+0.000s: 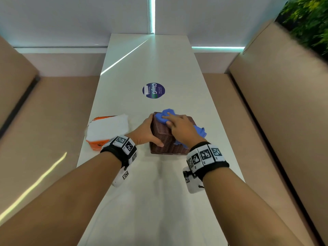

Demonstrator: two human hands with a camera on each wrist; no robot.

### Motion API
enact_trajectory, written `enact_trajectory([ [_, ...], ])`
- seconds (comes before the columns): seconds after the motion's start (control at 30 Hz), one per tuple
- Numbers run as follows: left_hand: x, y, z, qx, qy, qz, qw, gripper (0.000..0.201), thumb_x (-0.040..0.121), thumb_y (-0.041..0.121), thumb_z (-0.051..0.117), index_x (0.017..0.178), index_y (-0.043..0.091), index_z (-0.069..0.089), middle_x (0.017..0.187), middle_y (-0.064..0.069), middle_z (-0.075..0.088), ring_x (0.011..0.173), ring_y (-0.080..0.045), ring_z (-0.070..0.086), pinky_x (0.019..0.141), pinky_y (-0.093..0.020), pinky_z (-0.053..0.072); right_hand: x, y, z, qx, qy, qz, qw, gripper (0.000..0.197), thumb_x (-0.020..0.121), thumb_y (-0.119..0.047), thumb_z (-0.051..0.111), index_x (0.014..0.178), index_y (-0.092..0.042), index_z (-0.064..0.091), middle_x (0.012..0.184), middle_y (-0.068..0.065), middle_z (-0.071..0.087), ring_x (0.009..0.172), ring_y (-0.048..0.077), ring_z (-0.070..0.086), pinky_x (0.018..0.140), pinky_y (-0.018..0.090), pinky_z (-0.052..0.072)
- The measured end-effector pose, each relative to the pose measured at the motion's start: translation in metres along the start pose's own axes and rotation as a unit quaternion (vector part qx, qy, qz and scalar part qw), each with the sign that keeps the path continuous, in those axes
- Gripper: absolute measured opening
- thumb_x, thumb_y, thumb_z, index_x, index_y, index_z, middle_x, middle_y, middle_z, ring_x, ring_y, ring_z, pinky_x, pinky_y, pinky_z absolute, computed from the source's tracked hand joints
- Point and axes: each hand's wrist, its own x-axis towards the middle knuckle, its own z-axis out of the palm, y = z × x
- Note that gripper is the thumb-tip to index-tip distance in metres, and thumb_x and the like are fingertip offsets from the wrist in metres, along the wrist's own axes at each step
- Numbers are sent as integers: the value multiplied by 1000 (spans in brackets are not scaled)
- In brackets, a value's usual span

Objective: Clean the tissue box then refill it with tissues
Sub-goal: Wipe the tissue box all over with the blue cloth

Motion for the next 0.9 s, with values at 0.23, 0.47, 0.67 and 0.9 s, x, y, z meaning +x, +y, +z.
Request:
enact_trajectory([
  [0.23,-1,-5,-2,-19,6,-25,999,88,55,-8,83,129,13,39,116,7,53,106,-6,53,81,-8,45,-18,12,1,65,25,-85,994,34,97,-20,46,129,-26,58,128,1,60,124,17,43,106,28,30],
  [0.47,2,0,1,-31,13,-32,999,101,48,2,85,134,15,34,114,7,53,100,3,51,81,-16,46,-26,8,-2,-51,99,18,994,32,99,-20,38,124,-20,59,132,1,57,124,24,41,99,34,29],
  [0.67,-2,-1,-2,8,-4,-34,999,103,36,19,86,128,9,41,121,-2,57,109,-15,57,88,-24,50,-40,-1,15,-28,74,-109,991,36,99,-23,41,133,-27,54,147,-12,44,128,19,38,101,36,26],
  [0.9,-4,2,-1,-18,-5,-32,999,106,44,9,82,137,16,30,119,5,51,107,-5,51,88,-22,45,-39,35,-16,14,74,97,992,38,101,-23,36,137,-23,48,136,8,47,128,27,42,105,37,33],
])
